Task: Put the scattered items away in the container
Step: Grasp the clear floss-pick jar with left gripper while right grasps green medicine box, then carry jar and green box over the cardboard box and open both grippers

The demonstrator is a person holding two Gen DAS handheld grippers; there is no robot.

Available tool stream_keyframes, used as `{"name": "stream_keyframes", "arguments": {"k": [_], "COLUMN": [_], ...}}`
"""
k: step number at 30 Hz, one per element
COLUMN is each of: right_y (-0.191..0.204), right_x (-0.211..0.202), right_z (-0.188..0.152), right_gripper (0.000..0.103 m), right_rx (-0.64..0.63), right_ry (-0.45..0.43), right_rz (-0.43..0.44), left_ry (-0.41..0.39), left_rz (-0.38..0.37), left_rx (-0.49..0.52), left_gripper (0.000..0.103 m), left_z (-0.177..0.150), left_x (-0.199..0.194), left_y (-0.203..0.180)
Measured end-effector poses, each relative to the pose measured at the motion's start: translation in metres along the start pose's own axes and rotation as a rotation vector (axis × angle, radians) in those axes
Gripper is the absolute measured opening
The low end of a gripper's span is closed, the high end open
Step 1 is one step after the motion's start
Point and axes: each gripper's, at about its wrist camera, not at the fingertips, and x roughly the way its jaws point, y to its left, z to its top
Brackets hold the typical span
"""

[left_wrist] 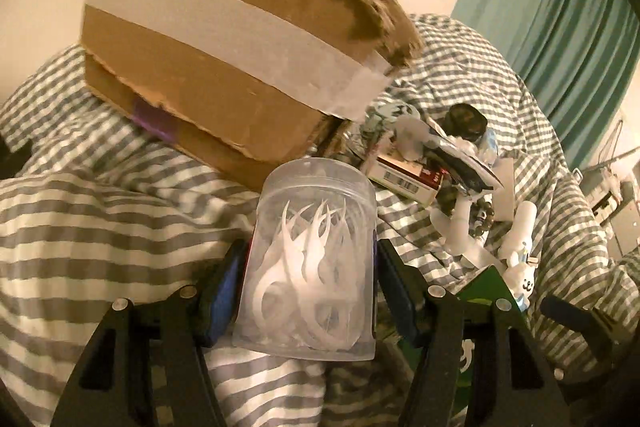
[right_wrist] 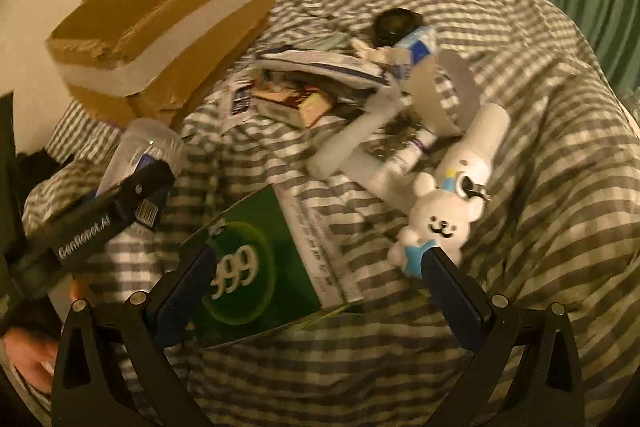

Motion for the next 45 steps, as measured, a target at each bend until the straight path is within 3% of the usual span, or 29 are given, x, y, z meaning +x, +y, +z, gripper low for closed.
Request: {"name": "stream_keyframes", "arguments": {"k": [5,9,15,17,22,26,30,36,40,45], "right_y": [0.027,0.041,0.054,0.053,0.053,0.056,0.058,0.068,0.082,0.094], "right_x": [0.005,0.028,0.05,0.054,0.027,-0.019,-0.08,-0.127,-0.118,-0.08], "right_z": [-0.007,-0.015,-0.03,-0.034,-0.039,-0.029,-0.003,0.067,0.113,0.175], "right_gripper": [0.103,0.103,0.103,0.095,0.095,0.095,0.095,0.095,0.095,0.095], "right_rx": [-0.145,-0.23,-0.34,-0.34,-0.326,-0.298,-0.252,-0.241,-0.265,-0.244], "right_ry": [0.005,0.073,0.1,0.11,0.055,-0.06,-0.224,-0.368,-0.4,-0.404], "right_rz": [0.063,0.072,-0.054,-0.081,-0.077,-0.062,-0.018,0.058,0.061,0.096], "left_ry": [-0.027,-0.027,-0.044,-0.051,-0.098,-0.169,-0.26,-0.409,-0.448,-0.408], "left_rz": [0.029,0.033,0.045,0.049,0.047,0.016,-0.05,-0.094,-0.073,-0.018], "left_rx": [-0.004,-0.016,-0.004,0.001,0.007,0.018,0.032,0.071,0.109,0.127], "left_gripper": [0.065,0.065,0.065,0.065,0.065,0.065,0.065,0.065,0.065,0.065], "left_z": [0.002,0.002,-0.003,-0.005,-0.004,0.007,0.033,0.097,0.148,0.197], "left_x": [-0.014,-0.019,-0.028,-0.034,-0.06,-0.09,-0.127,-0.157,-0.133,-0.067], "left_y": [0.013,0.022,0.025,0.026,0.026,0.02,0.012,0.001,0.001,0.013]}}
